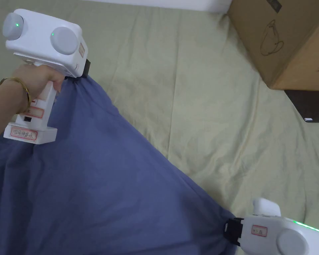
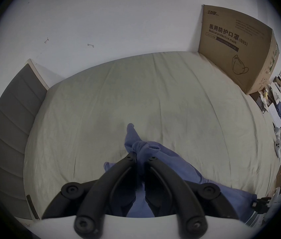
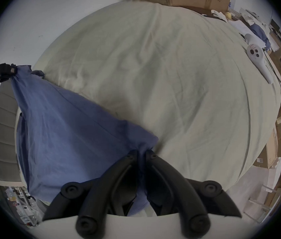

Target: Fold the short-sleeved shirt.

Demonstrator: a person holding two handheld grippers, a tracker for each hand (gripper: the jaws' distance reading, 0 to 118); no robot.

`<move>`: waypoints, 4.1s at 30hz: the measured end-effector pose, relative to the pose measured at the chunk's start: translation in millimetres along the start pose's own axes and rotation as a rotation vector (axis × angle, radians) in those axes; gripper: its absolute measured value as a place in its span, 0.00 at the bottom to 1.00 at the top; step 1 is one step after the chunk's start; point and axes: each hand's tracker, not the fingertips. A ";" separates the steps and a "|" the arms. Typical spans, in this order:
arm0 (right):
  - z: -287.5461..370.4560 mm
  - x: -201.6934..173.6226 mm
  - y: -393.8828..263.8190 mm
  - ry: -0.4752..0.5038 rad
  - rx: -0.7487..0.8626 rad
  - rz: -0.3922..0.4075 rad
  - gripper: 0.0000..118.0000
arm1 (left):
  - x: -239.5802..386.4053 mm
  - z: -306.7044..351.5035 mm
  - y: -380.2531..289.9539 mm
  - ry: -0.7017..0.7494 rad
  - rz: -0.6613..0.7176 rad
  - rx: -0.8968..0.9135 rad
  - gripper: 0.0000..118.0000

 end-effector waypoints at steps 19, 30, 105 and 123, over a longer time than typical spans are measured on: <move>314.9 -48.4 93.8 0.159 0.700 0.410 0.06 | -134.5 293.8 -14.0 0.069 0.253 0.522 0.05; 450.9 -103.4 110.5 0.143 0.938 0.556 0.06 | -180.6 435.9 -33.3 0.163 0.272 0.768 0.05; 54.7 -77.3 138.9 -0.026 0.415 0.307 0.06 | -95.7 116.8 -146.4 0.298 0.414 0.284 0.05; 45.0 15.8 -23.3 0.029 0.268 0.405 0.06 | -52.8 171.8 -377.1 0.257 0.561 0.132 0.05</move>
